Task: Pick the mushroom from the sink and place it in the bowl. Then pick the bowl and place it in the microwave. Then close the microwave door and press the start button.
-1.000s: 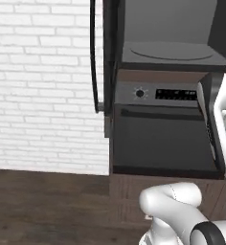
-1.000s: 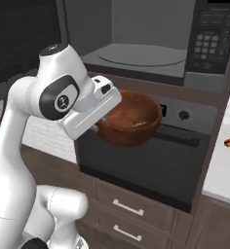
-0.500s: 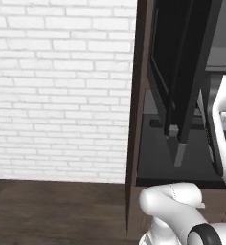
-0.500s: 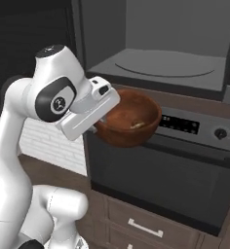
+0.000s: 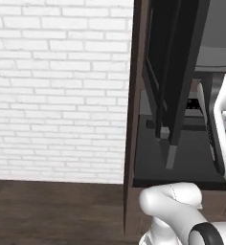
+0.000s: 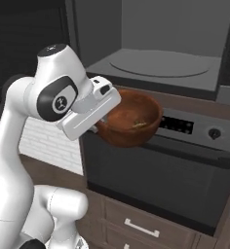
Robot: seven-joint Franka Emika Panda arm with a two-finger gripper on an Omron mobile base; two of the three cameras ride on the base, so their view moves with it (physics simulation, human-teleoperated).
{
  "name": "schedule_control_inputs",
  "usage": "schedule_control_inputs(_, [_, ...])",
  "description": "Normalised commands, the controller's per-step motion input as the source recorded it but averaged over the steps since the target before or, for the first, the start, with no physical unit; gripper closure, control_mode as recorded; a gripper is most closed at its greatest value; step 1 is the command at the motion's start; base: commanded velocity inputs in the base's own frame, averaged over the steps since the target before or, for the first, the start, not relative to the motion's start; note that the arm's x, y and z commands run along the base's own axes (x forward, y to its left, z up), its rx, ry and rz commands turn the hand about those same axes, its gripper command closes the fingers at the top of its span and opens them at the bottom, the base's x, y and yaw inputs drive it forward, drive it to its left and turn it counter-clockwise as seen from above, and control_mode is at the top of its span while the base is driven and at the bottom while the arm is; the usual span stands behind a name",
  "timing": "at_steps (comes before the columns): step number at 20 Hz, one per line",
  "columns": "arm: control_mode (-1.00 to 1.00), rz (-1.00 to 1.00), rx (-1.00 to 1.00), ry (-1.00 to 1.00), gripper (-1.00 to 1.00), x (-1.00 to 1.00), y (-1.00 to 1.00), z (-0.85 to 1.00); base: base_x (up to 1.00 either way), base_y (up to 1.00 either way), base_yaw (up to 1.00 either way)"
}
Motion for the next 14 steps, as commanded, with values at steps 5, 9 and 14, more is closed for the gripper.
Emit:
schedule_control_inputs(5, [1.0, 0.0, 0.0, 0.0, 1.0, 0.0, 0.0, 0.0, -0.18, -0.3, -0.06])
schedule_control_inputs(9, [1.0, 0.0, 0.0, 0.0, 1.0, 0.0, 0.0, 0.0, -0.1, -0.27, -0.11])
schedule_control_inputs(14, [1.0, 0.0, 0.0, 0.0, 1.0, 0.0, 0.0, 0.0, -0.11, -0.12, -0.09])
